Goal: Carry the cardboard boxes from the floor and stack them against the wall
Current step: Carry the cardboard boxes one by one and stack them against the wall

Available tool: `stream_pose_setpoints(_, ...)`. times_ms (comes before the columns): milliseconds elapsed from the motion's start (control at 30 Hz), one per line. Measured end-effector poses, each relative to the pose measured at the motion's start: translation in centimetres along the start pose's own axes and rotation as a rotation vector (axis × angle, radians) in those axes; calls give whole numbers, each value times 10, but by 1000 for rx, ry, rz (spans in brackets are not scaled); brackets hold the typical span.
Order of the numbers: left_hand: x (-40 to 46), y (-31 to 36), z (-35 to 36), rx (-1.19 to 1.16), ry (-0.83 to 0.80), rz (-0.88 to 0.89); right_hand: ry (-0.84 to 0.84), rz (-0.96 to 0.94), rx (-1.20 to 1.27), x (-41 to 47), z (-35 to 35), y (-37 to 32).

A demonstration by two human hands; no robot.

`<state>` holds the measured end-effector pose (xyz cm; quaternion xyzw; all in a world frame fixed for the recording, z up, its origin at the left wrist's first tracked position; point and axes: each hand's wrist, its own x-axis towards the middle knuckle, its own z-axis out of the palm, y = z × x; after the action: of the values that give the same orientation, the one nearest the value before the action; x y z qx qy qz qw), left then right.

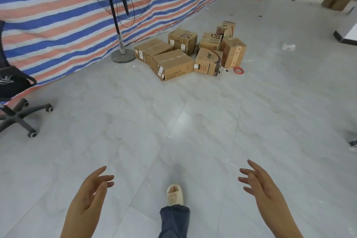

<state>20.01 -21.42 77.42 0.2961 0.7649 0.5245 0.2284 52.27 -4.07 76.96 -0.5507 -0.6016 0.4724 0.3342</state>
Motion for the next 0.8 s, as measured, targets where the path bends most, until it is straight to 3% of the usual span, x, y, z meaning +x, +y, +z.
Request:
stream_pose_setpoints(167, 113, 29, 60, 9, -15, 43, 43, -26, -1, 120, -5, -16)
stream_pose_setpoints(467, 277, 103, 186, 30, -197, 101, 144, 11, 35, 294, -34, -39)
stream_pose_setpoints(800, 418, 129, 308, 12, -33, -10, 58, 40, 38, 531, -62, -31)
